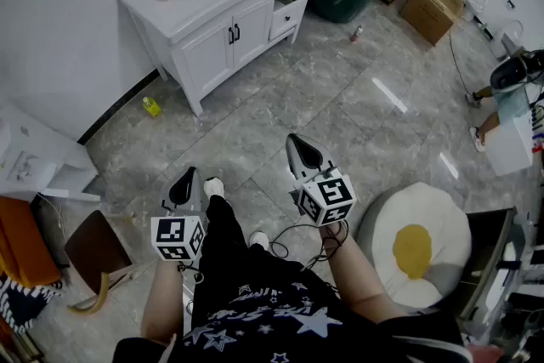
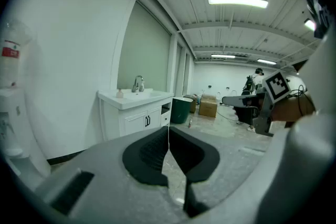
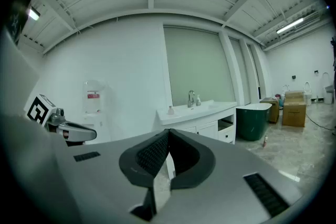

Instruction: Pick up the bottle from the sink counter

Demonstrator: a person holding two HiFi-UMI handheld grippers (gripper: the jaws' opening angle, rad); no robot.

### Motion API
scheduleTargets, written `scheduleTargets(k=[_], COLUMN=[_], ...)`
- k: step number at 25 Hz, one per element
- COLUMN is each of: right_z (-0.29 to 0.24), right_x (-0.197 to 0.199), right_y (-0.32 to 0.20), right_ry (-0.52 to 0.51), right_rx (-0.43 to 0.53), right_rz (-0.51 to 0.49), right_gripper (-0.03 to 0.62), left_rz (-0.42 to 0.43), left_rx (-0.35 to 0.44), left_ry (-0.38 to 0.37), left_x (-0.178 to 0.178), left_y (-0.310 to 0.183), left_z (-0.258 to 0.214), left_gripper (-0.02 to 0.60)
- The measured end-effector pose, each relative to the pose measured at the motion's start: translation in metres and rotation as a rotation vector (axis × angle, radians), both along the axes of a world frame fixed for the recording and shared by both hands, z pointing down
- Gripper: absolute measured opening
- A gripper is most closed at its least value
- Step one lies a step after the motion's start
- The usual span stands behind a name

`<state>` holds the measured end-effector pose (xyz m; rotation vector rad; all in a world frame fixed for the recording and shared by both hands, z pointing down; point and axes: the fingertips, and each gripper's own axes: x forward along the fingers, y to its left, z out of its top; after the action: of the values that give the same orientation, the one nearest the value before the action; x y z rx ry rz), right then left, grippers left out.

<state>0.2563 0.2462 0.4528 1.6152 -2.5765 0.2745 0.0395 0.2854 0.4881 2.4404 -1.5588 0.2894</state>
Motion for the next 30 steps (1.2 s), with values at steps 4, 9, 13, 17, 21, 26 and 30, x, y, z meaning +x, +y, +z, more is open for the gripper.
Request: scheduleTargets(k=[4,9,13,17,21,26,30], right_z=[0.005,0.008,-0.001,-0.015,-0.017,-0.013,-0.009], right_x=[0.004,0.001,-0.003,-0.013,-0.025,-0.05,-0.072], right_y=[0.01,0.008,-0.005,-0.023,-0.054,-0.116,-0.181], right_ry=[-0.002,-0.006,-0.018,-0.037,-0.045,-0.065,-0.069], right_rx=[-0.016,-0.025,-0.002,0.035,0.029,0.008,-0.032], right_rz=[0.005,0.001,-0.006,-0.041,-0.059,-0.09,-0.089], right_gripper=[0.002,0.002,0.002,0.002,0.003,0.142,0.252], left_rz=[0.0,-0.008,-0.018,-0.022,-0.024,-0.029,-0.026], left_rx=[-0.003,-0.002,0.016,0.039,0.057,0.06,0.03], left_ry=[0.003,0.003,-0.001,0.003,0.003,0.017,0.016], left_x=[0.006,0.005,-0.001,-0.008,-0.018,-0.041,-0.064], left_y=[0.012,0.013,0.002,-0.019,-0.051,-0.113,-0.173], left_z=[0.0,-0.002,-0.009,-0.018,-0.022,-0.018,-0.01], left_gripper=[0.021,0.021,0.021,0.021,0.021,0.021,0.021])
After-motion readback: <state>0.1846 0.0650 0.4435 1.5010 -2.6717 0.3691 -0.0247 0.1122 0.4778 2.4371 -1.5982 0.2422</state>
